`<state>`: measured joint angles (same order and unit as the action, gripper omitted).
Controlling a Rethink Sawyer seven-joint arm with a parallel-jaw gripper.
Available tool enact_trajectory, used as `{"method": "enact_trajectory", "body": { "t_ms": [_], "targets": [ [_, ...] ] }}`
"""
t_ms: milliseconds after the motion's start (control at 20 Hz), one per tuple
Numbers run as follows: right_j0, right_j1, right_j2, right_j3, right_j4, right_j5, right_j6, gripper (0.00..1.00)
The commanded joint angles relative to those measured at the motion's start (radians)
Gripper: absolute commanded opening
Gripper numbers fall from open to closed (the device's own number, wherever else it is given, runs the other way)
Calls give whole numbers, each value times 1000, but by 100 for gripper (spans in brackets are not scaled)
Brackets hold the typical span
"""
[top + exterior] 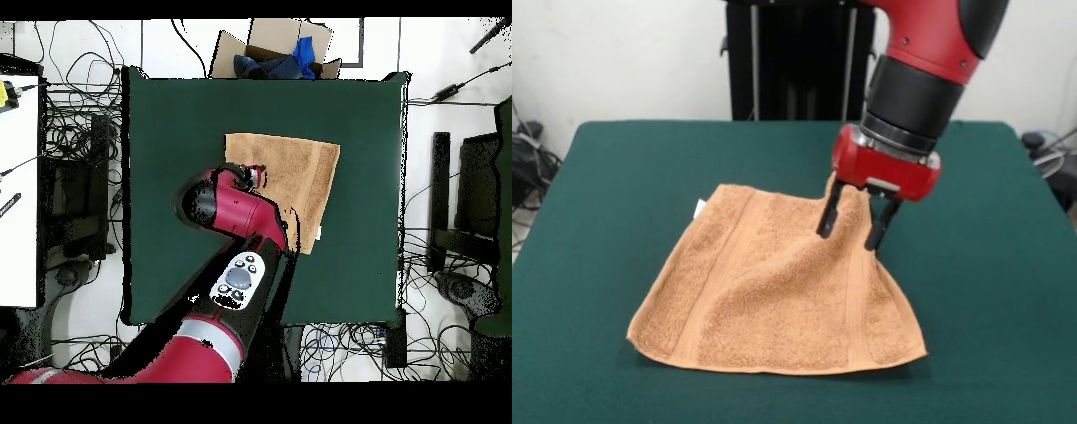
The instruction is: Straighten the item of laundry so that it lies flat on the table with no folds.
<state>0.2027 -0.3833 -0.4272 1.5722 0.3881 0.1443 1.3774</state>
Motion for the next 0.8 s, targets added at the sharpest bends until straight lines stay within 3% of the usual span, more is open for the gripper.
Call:
{"method": "enact_trajectory", "body": {
  "t_ms": [50, 250, 800],
  "targets": [
    [29, 87, 16, -41, 54, 58, 275, 100],
    [65, 136, -23, -87, 90, 74, 306, 100],
    [68, 144, -18, -80, 116, 48, 285, 100]
  ]
}}
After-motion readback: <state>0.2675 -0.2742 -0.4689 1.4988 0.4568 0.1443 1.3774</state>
